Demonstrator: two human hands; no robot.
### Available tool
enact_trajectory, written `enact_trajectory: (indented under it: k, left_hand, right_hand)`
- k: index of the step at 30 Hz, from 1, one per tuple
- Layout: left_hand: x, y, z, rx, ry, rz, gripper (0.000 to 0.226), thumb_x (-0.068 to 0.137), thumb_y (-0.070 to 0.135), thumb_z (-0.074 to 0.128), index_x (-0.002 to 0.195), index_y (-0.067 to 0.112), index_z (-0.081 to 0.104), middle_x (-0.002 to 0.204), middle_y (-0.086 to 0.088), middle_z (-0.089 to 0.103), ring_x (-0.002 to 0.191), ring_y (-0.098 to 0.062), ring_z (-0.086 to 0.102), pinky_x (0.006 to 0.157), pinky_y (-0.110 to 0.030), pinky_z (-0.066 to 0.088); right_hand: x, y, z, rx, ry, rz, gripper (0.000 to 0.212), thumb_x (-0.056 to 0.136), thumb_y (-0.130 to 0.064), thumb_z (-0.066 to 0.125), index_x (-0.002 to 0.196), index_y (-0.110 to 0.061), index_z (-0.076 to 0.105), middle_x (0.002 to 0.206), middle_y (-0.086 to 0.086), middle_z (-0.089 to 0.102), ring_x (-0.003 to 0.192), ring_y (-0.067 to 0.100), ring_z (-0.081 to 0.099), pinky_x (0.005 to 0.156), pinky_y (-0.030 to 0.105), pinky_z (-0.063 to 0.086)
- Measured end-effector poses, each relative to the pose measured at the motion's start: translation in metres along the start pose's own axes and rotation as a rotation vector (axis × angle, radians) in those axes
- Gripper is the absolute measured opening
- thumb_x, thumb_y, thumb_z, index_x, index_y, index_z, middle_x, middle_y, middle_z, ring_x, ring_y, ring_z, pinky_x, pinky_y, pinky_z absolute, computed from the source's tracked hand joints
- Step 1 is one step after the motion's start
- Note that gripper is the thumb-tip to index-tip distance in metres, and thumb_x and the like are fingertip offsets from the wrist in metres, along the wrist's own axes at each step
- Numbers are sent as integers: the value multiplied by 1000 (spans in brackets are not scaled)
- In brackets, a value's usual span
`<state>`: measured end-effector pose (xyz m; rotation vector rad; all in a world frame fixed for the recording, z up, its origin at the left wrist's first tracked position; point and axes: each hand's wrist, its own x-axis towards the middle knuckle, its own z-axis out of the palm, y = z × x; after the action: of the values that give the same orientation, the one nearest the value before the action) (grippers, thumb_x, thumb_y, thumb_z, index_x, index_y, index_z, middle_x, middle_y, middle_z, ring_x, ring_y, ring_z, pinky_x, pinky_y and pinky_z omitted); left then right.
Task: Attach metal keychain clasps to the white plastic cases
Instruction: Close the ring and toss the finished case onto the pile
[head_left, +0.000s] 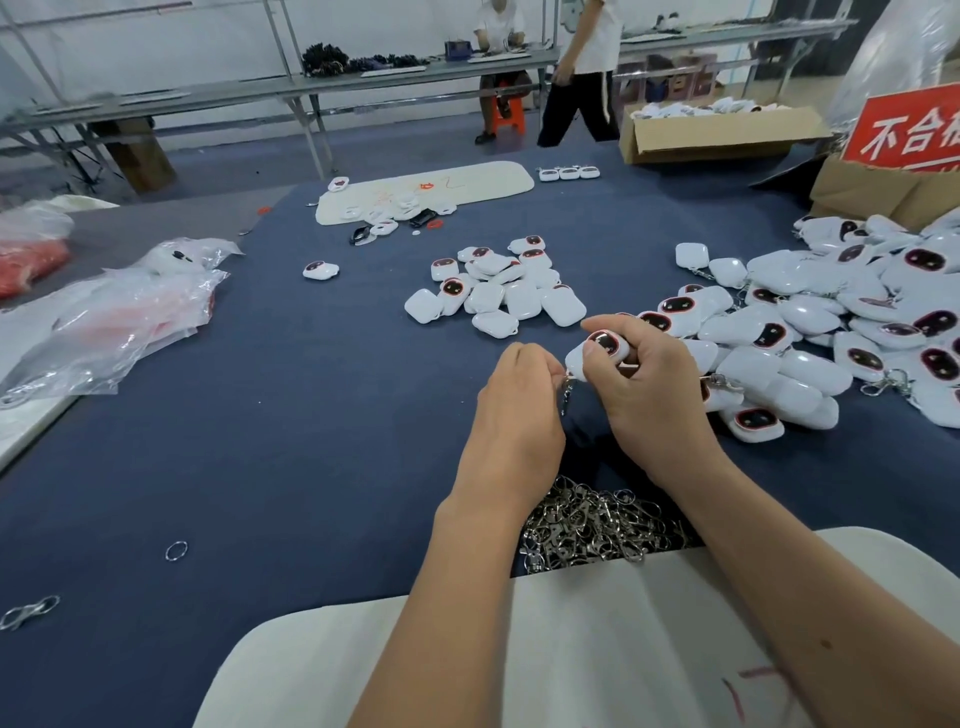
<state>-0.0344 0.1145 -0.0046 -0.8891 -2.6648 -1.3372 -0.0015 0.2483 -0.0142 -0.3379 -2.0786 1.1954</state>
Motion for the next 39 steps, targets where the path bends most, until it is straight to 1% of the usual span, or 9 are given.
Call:
enact_trajectory:
  k: [3,6,9,12,16,21,27,35,39]
  left_hand:
    - [-1,0,1,46,-14,-4,15,79,22,28,84,22,43,96,4,47,82,-18,43,68,-38,40]
    - [-2,-3,3,106,11,18,13,88,9,36,84,21,41,95,3,45,79,-17,38,68,-34,30]
    - [-1,-1,5,51,104,38,14,90,16,35,82,19,46,94,2,51,82,-18,43,70,-37,38]
    - [3,0,7,-81,196,92,17,98,6,50,84,13,57,90,1,57,86,-19,51,76,-41,45]
    - [8,-3,5,-206,233,149,11,96,5,64,93,15,68,95,4,66,90,-10,61,81,-31,52]
    - [9,-6,3,-226,281,207,19,88,-2,69,92,16,72,91,7,69,88,-7,66,81,-25,55]
    - [8,-8,0,-150,330,270,16,88,0,70,87,15,74,87,8,70,86,-9,66,76,-32,55]
    - [7,-5,0,-227,357,192,16,90,3,71,90,19,73,78,14,70,78,-7,67,69,-23,54]
    - [7,-5,1,-269,354,144,16,88,2,72,80,16,72,75,12,69,72,-10,66,66,-23,53]
  right_hand:
    - [-2,-3,2,-43,17,-29,17,97,-11,62,111,-13,71,79,-5,67,75,12,60,65,13,43]
    - [-4,-3,4,-65,21,-41,12,95,-12,63,105,-15,70,76,-5,65,73,12,59,65,17,43]
    - [-1,1,4,22,22,34,10,95,-13,62,101,-16,69,69,-10,62,61,7,53,62,19,41]
    - [2,5,2,237,47,151,12,96,-11,60,100,-15,71,56,-15,55,52,4,45,54,19,40]
    - [2,5,2,422,36,259,13,99,-11,60,101,-15,73,58,-10,53,52,7,44,49,19,39]
    - [4,7,3,621,-32,345,13,103,-10,57,103,-6,70,59,-4,46,49,7,37,44,17,33]
    - [5,8,3,642,-65,376,13,102,-12,59,101,-8,71,69,7,43,57,12,34,49,23,28]
    - [3,7,1,643,-98,372,7,100,-16,65,98,-11,71,61,-4,54,48,6,40,44,17,33]
    - [2,3,1,674,-83,366,9,98,-22,71,92,-15,70,61,-3,57,48,6,43,45,17,34]
